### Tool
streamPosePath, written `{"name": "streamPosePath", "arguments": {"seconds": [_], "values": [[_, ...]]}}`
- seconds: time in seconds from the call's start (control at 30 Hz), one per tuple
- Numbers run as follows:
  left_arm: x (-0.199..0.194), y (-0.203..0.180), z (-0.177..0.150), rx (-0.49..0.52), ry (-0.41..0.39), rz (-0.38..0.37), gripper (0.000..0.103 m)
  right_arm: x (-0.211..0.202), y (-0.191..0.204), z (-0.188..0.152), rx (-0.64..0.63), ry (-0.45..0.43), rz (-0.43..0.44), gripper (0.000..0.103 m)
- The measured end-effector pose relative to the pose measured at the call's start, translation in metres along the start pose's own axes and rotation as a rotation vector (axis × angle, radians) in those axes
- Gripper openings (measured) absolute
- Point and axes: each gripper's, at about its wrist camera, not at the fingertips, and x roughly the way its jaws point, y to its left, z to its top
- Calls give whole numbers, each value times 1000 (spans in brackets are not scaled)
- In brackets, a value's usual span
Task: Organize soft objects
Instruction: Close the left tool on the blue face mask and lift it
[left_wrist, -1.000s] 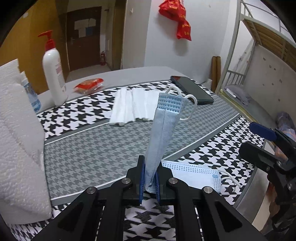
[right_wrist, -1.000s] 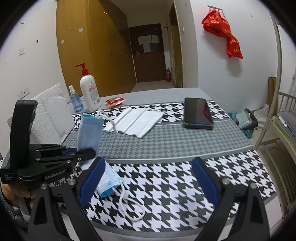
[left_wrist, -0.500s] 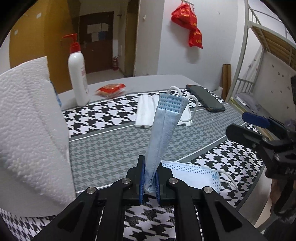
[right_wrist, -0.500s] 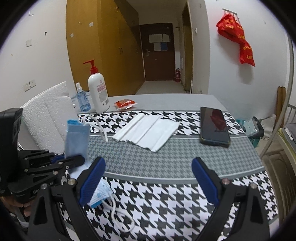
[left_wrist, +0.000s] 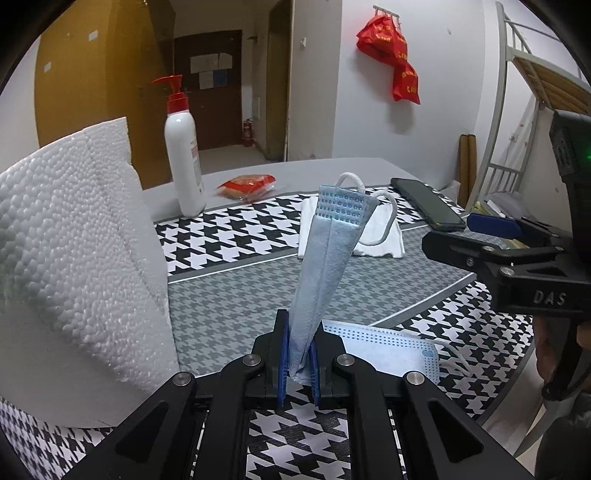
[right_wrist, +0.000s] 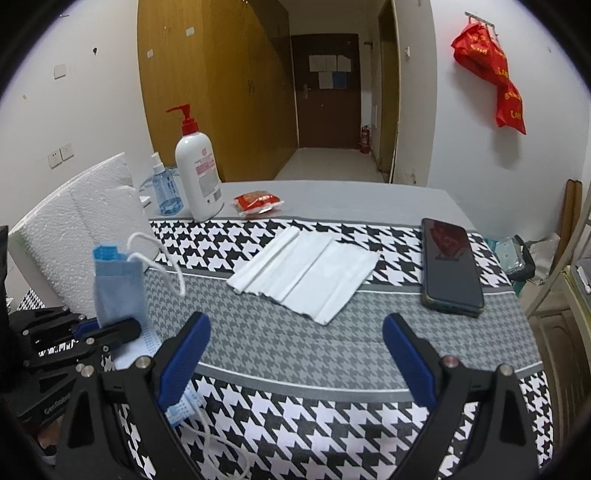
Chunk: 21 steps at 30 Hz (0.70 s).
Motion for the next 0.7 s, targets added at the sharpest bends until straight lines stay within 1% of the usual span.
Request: {"name": "streamPosePath", "arguments": {"seconds": [0.37, 0.7], "values": [[0, 2, -1, -11, -1, 8, 10, 24, 1, 11, -14, 77, -24, 96], [-1, 9, 0, -18, -1, 23, 10, 43, 11, 19, -56, 121, -10, 96]]}}
